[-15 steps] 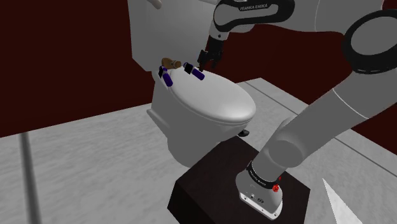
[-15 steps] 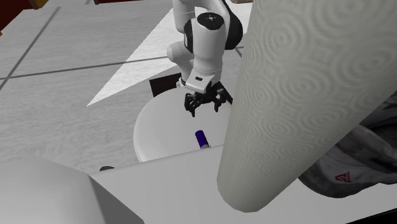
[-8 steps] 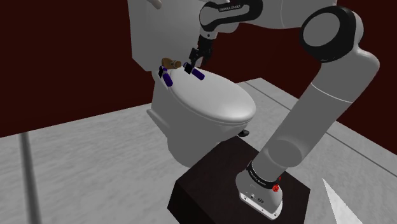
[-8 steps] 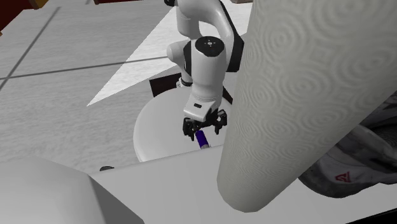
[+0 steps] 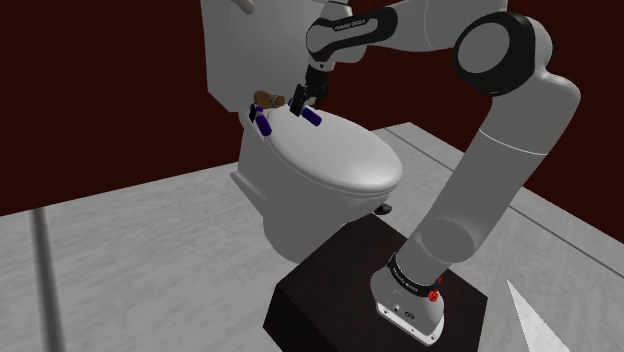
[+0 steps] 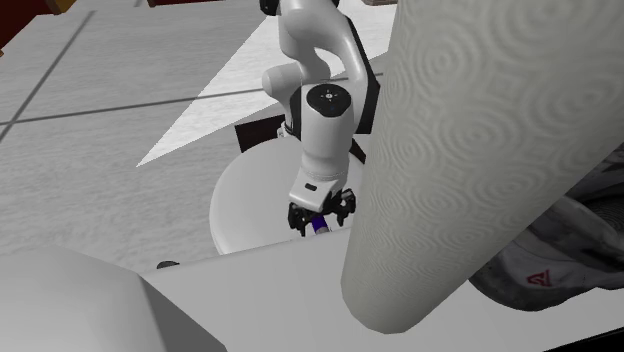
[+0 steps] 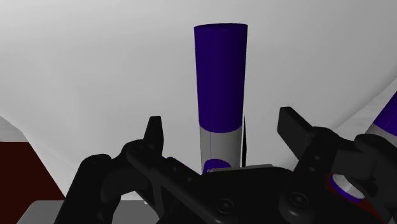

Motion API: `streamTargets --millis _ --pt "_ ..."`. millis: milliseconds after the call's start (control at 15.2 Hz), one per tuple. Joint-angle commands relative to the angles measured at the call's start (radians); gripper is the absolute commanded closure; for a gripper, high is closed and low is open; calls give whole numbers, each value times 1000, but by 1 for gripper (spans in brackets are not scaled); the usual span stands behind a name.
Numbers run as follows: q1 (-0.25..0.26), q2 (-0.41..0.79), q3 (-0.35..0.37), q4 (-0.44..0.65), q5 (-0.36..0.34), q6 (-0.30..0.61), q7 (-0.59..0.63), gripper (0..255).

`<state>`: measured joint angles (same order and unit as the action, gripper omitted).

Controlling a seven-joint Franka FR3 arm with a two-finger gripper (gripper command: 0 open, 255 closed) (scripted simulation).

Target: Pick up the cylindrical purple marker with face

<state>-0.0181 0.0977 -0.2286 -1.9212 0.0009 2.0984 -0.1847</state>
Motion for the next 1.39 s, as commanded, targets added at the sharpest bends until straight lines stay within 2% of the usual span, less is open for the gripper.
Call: streamTargets --millis 0,66,132,726,1320 --pt "0 2 0 -15 0 17 0 0" --pt "0 2 0 -15 0 17 0 0" --pt "0 2 0 -14 0 16 0 255" --pt "0 2 0 -15 0 17 0 255" --pt "1 -27 0 72 -7 -98 3 255"
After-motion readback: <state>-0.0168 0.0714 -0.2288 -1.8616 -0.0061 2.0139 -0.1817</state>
